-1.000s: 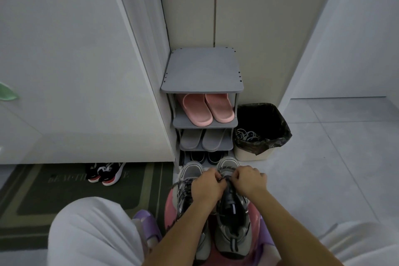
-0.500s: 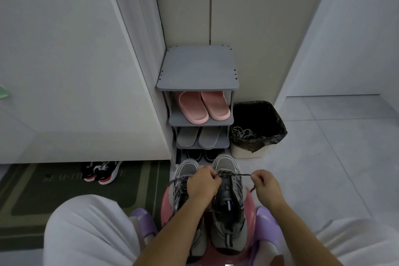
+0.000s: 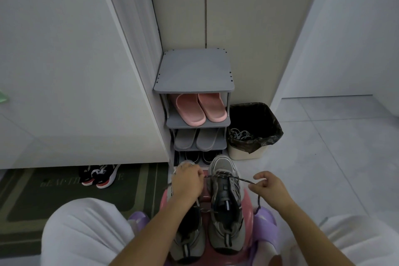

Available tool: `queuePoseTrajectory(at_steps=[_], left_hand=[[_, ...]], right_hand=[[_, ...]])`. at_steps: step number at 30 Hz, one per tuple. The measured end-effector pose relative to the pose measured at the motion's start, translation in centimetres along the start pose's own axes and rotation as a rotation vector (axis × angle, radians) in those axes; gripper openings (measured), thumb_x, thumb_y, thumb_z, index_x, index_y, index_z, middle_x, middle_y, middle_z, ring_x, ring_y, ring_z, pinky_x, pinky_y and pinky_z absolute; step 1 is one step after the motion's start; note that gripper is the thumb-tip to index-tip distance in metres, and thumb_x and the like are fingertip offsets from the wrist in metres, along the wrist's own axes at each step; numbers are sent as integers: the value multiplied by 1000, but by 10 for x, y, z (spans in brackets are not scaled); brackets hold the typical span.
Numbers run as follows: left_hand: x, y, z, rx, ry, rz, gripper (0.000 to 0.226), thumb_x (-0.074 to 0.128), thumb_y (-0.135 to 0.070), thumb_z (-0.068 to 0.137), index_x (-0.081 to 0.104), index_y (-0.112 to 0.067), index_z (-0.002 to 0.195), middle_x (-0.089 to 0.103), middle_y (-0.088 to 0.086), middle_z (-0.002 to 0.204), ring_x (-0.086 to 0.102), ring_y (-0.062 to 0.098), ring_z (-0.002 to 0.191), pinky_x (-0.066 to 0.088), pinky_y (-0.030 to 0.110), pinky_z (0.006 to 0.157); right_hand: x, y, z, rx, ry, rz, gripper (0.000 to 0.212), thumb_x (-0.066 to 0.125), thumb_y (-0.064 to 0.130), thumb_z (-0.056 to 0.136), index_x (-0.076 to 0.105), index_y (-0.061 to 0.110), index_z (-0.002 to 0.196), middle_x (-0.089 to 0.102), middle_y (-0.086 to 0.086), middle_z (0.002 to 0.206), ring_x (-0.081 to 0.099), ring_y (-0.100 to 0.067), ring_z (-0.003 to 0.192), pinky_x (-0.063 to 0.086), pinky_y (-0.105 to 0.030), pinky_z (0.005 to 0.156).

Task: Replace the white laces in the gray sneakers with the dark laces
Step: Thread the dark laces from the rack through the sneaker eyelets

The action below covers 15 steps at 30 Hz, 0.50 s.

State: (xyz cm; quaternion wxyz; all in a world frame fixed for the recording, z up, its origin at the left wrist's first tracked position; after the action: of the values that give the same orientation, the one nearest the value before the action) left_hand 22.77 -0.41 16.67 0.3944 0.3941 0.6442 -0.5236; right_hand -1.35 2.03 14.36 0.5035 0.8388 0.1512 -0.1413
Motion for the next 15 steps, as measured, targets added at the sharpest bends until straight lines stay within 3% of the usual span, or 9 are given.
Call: queuePoseTrajectory(at_steps=[2, 5, 7, 8, 9, 11, 15], left_hand=[[-5, -22, -8, 132, -19, -122, 18, 56, -35, 91, 66, -23, 99, 60, -7, 104, 50, 10, 103, 40, 22, 88], [15, -77, -32, 308, 291, -425, 22, 64, -34, 86, 65, -18, 100, 56, -10, 88, 53, 3, 80, 39, 13, 72], [27, -96, -41, 279, 403, -584, 12, 65, -27, 85, 62, -18, 93, 53, -10, 78, 49, 2, 67, 40, 16, 66], [30, -97, -40, 228, 416, -634, 7, 62, -25, 87, 57, -21, 83, 52, -8, 73, 47, 4, 62, 41, 21, 65], [32, -94, -37, 188, 412, -649, 17, 59, -22, 90, 52, -23, 74, 50, -8, 68, 45, 4, 58, 40, 25, 62], [33, -87, -34, 150, 447, -642, 26, 55, -20, 93, 48, -23, 68, 52, -9, 65, 46, 1, 52, 39, 22, 58], [8, -68, -34, 133, 510, -642, 13, 51, -22, 96, 59, -15, 91, 60, -6, 71, 50, -6, 48, 40, 10, 52]], right_hand=[[8, 15, -6, 10, 60, 235, 21, 67, 3, 83, 55, 11, 98, 52, -5, 64, 41, -11, 49, 36, -17, 47], [24, 45, -12, 7, 169, 611, 24, 57, -7, 85, 53, 10, 101, 52, -10, 68, 39, -9, 43, 34, -17, 41], [25, 57, -11, 1, 170, 684, 22, 56, -8, 86, 54, 9, 100, 52, -12, 69, 39, -9, 43, 34, -16, 37], [22, 59, -9, 1, 149, 692, 21, 55, -8, 86, 55, 8, 99, 51, -12, 69, 38, -10, 43, 31, -16, 35], [17, 59, -6, 0, 116, 700, 19, 53, -8, 87, 55, 8, 96, 51, -11, 69, 38, -9, 43, 29, -15, 34], [2, 54, 0, -6, 46, 689, 18, 49, -9, 89, 56, 8, 90, 49, -7, 68, 38, -7, 42, 28, -15, 36], [-27, 34, 14, -43, -81, 275, 24, 44, -5, 92, 63, 8, 85, 44, -6, 62, 37, -14, 53, 32, -23, 49]])
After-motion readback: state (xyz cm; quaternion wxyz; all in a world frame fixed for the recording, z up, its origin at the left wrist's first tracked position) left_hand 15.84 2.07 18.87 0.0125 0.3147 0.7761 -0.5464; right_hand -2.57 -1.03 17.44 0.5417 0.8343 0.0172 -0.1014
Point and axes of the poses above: each hand's wrist, its own z-axis towards the middle knuckle, its own x-axis out of the palm, y = z × x, the point moved 8 cm from there along z, towards the middle knuckle
